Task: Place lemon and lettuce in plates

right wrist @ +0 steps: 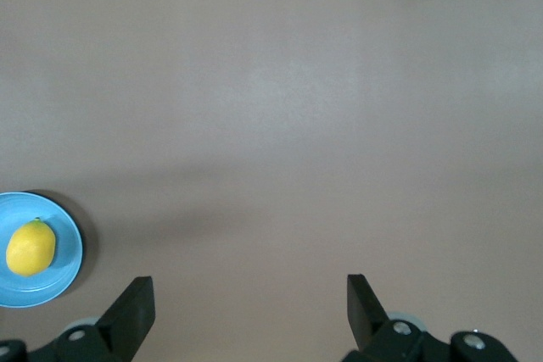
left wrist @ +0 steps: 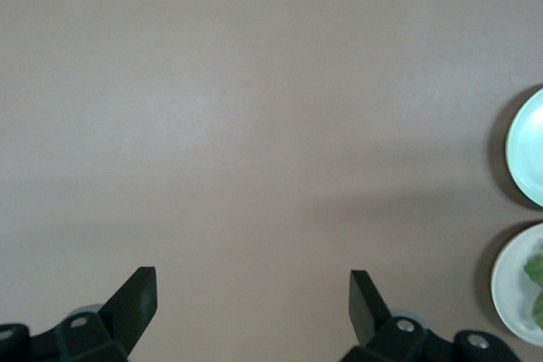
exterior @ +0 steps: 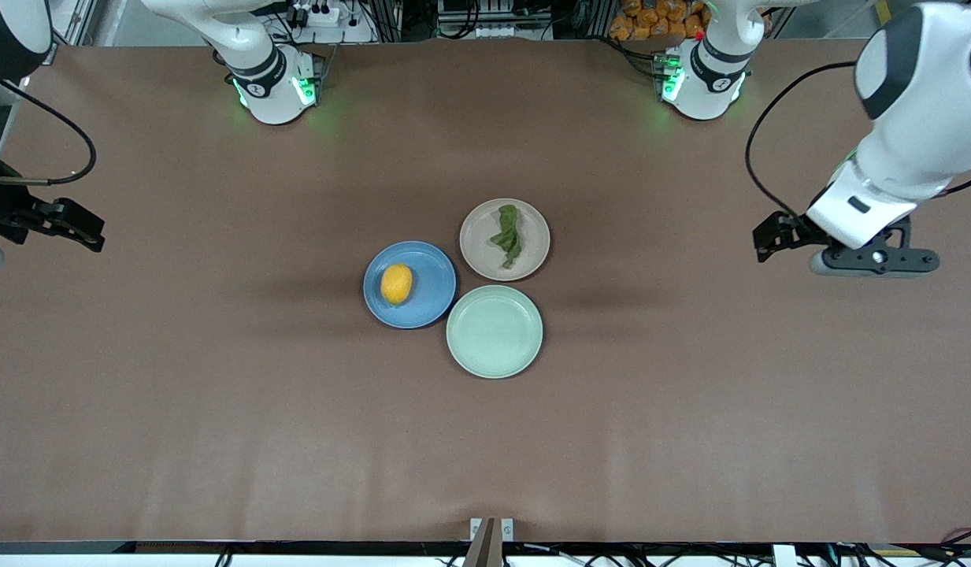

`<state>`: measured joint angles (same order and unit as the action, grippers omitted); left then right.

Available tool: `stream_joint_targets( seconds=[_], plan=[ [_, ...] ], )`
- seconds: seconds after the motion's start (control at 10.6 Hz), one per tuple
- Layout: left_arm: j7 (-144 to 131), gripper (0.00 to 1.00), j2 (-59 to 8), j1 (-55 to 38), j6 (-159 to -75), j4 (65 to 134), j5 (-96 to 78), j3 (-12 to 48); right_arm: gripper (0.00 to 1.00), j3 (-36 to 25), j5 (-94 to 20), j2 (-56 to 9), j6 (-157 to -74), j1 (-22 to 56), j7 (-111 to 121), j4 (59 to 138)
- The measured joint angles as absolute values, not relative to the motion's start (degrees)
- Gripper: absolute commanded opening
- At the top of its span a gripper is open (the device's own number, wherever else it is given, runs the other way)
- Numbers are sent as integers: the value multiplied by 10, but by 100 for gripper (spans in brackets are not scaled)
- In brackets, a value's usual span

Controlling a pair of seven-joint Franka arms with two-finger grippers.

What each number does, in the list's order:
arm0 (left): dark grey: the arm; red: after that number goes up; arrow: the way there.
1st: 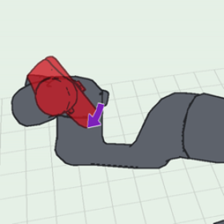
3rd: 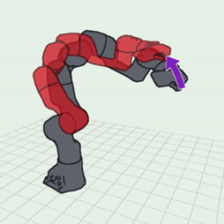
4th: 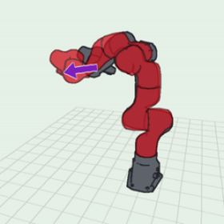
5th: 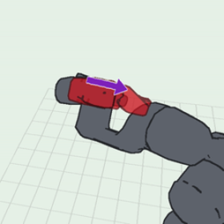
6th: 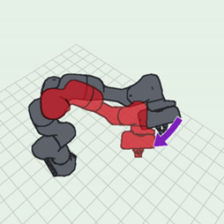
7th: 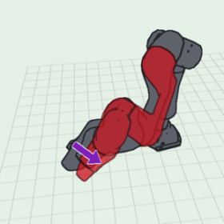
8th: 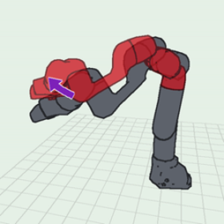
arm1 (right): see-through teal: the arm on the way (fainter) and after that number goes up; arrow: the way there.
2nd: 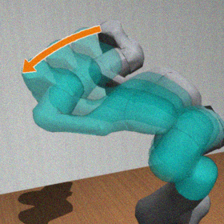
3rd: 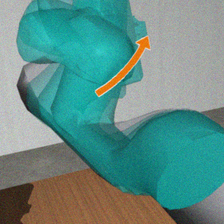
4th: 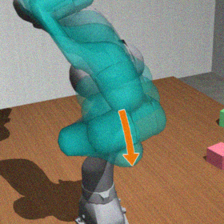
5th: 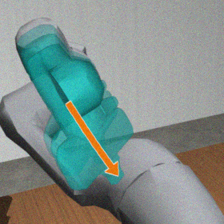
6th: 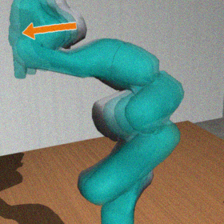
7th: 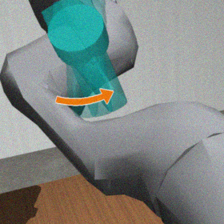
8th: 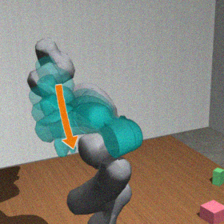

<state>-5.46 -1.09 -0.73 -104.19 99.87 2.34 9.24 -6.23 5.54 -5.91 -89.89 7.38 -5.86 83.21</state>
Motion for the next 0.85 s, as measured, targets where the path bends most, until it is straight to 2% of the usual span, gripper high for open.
stream_joint_targets(
  seconds=[0.38, 0.85],
  plan=[
    [-47, 100, 20, -7, -952, 948, 21, 78, 100, -75, 7, -59, -888, 72, -59, 831],
    [-46, 100, 19, -8, -931, 918, 2, 76, 100, -102, -27, -59, -878, 71, -55, 831]
  ],
)
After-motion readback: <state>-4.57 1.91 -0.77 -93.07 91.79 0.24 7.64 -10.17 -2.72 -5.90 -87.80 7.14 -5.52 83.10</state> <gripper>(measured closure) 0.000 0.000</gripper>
